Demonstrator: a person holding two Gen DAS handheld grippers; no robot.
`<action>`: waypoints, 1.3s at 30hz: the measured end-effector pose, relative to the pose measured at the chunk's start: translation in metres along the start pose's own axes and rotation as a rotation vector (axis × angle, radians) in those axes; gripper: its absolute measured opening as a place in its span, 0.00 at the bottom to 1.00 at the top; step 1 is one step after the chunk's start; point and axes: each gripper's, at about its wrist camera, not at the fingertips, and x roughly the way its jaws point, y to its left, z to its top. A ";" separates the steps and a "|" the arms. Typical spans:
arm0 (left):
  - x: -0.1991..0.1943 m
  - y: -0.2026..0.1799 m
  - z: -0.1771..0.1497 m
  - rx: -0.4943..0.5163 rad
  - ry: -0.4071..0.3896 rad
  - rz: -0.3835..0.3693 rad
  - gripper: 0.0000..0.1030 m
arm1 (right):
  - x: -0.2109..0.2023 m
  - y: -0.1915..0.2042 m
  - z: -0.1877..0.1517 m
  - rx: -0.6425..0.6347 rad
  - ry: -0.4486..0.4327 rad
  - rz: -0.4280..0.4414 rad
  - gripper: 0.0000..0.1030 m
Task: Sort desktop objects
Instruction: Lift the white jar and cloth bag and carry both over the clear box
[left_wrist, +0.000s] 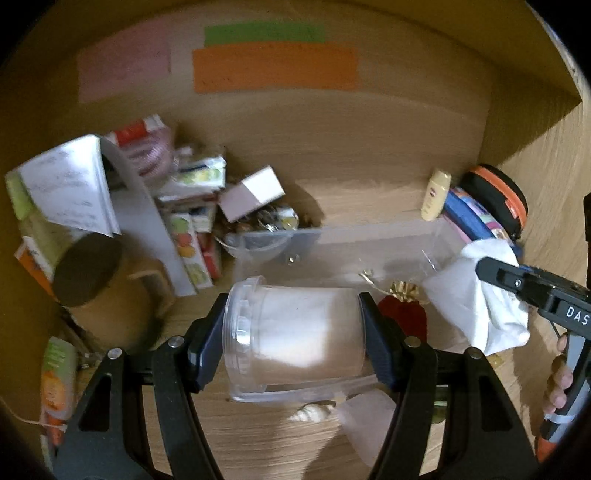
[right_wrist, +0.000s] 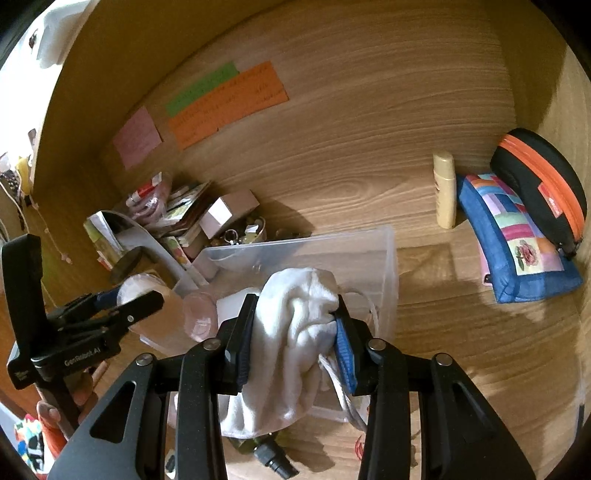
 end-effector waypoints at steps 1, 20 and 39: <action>0.005 -0.002 -0.001 0.007 0.011 0.007 0.64 | 0.003 0.001 0.000 -0.004 0.002 -0.006 0.33; 0.037 -0.019 -0.011 0.049 0.083 -0.010 0.64 | 0.035 0.023 0.002 -0.116 0.026 -0.097 0.34; 0.042 -0.017 -0.016 0.036 0.133 -0.010 0.65 | 0.044 0.034 -0.005 -0.175 0.124 -0.181 0.51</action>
